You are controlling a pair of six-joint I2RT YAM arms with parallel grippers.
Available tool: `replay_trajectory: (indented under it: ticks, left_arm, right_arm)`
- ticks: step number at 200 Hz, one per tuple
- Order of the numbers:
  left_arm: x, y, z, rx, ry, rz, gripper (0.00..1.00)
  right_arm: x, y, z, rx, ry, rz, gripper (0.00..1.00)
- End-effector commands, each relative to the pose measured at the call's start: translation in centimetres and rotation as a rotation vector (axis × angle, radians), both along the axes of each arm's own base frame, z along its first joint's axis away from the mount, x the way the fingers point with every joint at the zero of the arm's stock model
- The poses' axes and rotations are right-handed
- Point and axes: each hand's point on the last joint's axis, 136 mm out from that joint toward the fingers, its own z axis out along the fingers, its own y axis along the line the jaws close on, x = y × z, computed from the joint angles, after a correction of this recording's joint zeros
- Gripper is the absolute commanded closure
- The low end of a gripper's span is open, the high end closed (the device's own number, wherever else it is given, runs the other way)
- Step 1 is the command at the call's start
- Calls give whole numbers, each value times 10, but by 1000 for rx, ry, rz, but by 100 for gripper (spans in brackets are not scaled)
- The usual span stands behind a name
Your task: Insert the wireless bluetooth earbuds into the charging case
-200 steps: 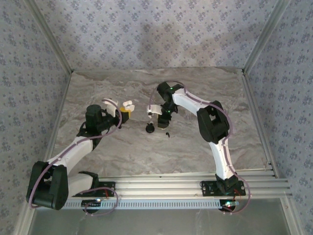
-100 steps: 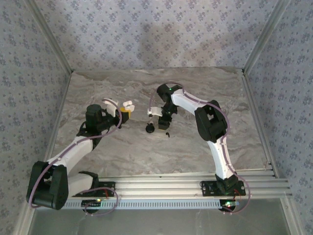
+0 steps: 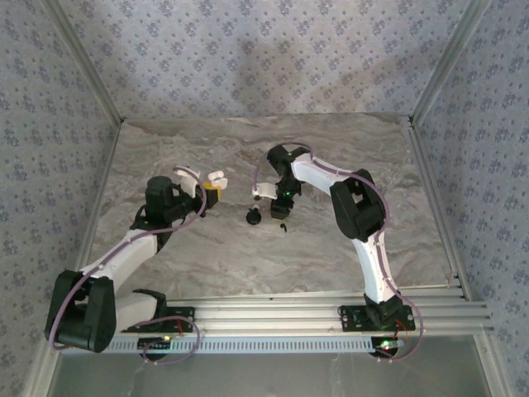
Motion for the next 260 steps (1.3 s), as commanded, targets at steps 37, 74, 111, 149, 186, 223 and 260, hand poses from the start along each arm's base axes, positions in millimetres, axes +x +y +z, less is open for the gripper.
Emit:
replay_trajectory:
  ticks: [37,74,111,149,186,223,260]
  left_arm:
    - [10,-3,24,-34,-50,-11,88]
    - [11,-5,22,-38,-41,-18,88]
    - [11,-7,21,-43,-34,-26,88]
    - [12,-8,20,-48,-28,-30,88]
    - [11,-10,20,-48,-26,-46,88]
    - [10,-11,21,-39,-30,-57,88]
    - [10,-12,19,-39,-24,-65,88]
  right_arm:
    - [-11,-45,-3,-106,11,-106,67]
    - [-20,-66,-2,-122,24,-193,68]
    - [-29,-79,7,-118,44,-274,66]
    - [-26,-75,49,-2,63,-403,52]
    - [-27,-89,74,26,-34,-280,47]
    - [-44,-107,65,-83,-53,85,47]
    - [-42,-106,34,-115,-68,292,48]
